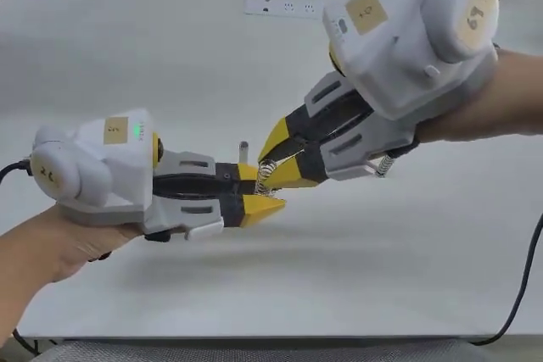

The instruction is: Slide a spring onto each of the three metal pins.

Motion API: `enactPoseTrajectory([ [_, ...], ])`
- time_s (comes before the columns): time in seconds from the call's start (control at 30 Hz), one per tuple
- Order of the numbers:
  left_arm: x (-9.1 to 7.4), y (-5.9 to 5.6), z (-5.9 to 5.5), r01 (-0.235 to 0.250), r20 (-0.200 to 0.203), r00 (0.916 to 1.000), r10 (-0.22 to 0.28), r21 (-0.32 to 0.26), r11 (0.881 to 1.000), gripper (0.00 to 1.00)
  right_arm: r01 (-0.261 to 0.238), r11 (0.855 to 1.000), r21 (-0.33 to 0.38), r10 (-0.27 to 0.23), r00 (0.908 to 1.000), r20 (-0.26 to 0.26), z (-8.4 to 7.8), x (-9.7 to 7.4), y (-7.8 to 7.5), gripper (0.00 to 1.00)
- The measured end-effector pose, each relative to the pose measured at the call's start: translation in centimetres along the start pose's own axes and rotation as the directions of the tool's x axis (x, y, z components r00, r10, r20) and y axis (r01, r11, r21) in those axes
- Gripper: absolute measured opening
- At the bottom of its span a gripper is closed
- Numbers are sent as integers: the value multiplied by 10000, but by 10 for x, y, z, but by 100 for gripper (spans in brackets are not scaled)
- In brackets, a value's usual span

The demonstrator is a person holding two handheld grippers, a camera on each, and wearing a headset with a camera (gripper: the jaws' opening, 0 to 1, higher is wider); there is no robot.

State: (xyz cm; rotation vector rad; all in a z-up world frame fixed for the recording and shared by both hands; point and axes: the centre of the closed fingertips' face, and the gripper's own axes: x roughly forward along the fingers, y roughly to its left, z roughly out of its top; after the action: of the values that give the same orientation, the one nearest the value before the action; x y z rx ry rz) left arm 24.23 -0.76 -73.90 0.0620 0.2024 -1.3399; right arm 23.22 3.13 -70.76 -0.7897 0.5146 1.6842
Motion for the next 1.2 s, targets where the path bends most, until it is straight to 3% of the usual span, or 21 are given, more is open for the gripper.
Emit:
enactPoseTrajectory([
  [0.5,3,-4,-1,299,-154,9994,-296,190,9994,1,-113,9999,-5,113,9998,-171,-2,0,4,8],
  [1.2,3,-7,-2,442,-154,9989,-441,73,9990,0,-416,9989,-221,394,9949,-933,-7,1,6,9],
])
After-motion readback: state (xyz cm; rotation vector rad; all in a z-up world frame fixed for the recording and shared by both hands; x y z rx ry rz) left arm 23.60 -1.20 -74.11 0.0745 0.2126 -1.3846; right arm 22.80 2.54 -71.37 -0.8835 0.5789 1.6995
